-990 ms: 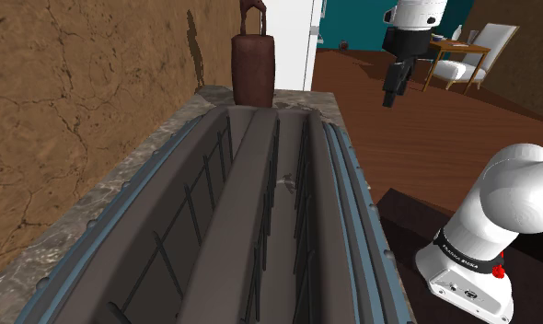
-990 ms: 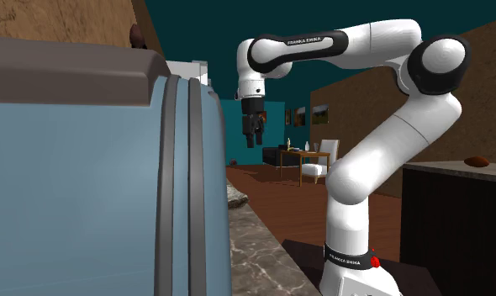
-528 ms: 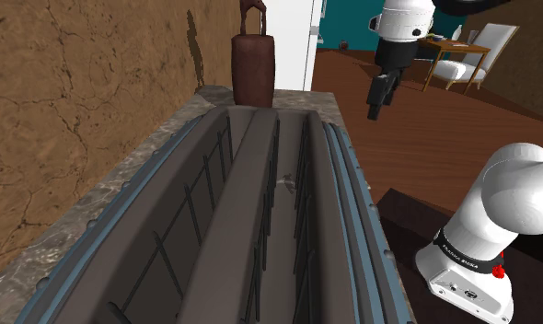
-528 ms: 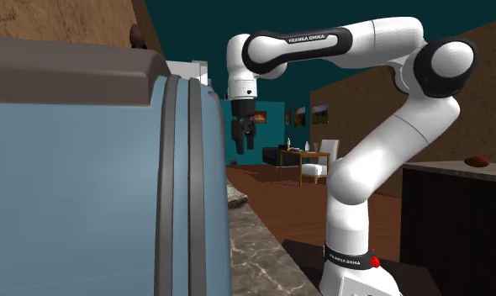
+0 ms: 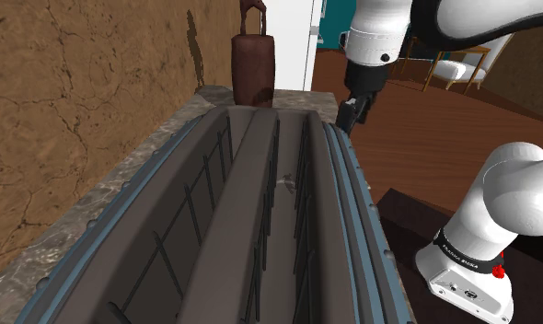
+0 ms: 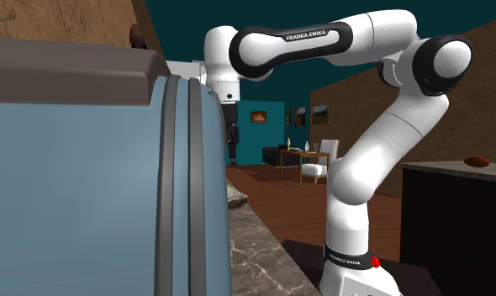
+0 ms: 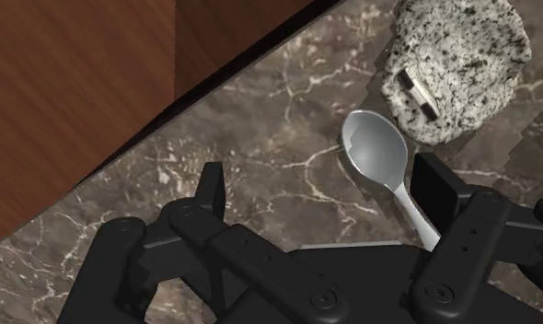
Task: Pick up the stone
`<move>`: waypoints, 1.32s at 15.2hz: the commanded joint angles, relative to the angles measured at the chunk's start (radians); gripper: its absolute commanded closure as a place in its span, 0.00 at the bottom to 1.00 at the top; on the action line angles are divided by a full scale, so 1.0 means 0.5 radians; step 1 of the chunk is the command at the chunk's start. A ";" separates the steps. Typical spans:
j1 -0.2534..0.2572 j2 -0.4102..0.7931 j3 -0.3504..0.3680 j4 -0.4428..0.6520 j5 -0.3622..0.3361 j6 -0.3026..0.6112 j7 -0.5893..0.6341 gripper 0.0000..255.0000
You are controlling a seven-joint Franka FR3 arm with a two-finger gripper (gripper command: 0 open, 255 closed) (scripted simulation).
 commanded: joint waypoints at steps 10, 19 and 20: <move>0.035 0.235 0.346 -0.048 0.038 0.321 0.327 0.00; 0.058 0.249 0.368 -0.119 0.047 0.401 0.362 1.00; 0.054 0.253 0.365 -0.108 0.043 0.395 0.359 1.00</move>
